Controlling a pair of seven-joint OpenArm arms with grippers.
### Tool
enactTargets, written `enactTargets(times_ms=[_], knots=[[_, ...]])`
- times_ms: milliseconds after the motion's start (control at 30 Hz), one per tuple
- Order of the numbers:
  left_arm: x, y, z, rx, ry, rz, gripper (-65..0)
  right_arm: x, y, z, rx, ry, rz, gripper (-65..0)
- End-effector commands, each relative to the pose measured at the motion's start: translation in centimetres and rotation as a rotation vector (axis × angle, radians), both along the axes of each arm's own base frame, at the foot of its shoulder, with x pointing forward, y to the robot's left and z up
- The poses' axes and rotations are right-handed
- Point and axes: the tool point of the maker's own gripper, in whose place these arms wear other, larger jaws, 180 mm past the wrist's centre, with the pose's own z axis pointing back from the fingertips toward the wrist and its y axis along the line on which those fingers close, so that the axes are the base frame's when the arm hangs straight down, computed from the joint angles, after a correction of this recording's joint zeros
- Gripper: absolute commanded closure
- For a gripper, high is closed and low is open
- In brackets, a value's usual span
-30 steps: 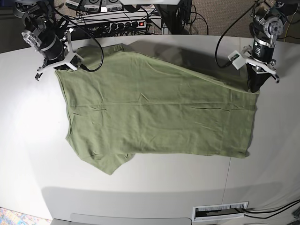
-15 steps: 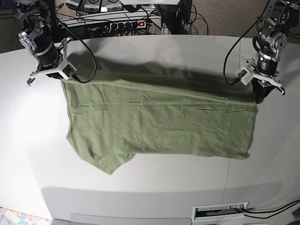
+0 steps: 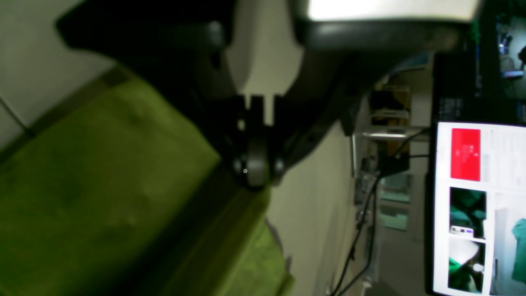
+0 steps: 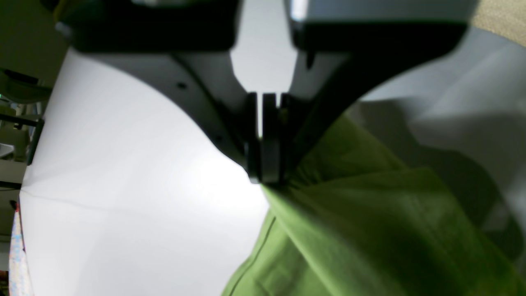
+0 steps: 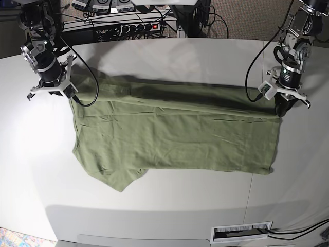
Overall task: Fold the T-shirt properly
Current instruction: 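Fold the lifted edge over toward the shirt's middle with both grippers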
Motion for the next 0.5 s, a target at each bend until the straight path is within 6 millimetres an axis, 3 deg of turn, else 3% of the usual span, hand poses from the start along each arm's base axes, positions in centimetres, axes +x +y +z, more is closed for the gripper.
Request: enactTargets(times_ms=[0, 233, 367, 467], knots=[[1.2, 0.7, 1.5, 0.014, -0.051, 0.008, 0.0, 0.9, -0.5, 1.2, -0.020, -0.044, -0.001, 0.0], [2.7, 1.1, 2.4, -0.060, -0.077, 0.044, 0.0, 1.5, -0.6, 0.0, 0.033, -0.054, -0.063, 0.0], [2.4, 0.1, 1.2, -0.094, -0.009, 0.001, 0.0, 1.4, -0.7, -0.2, 0.036, -0.046, -0.070, 0.0], [2.0, -0.7, 0.2, -0.108, 0.054, -0.038, -17.9, 1.3, -0.9, -0.3, 0.027, -0.036, -0.079, 0.0]])
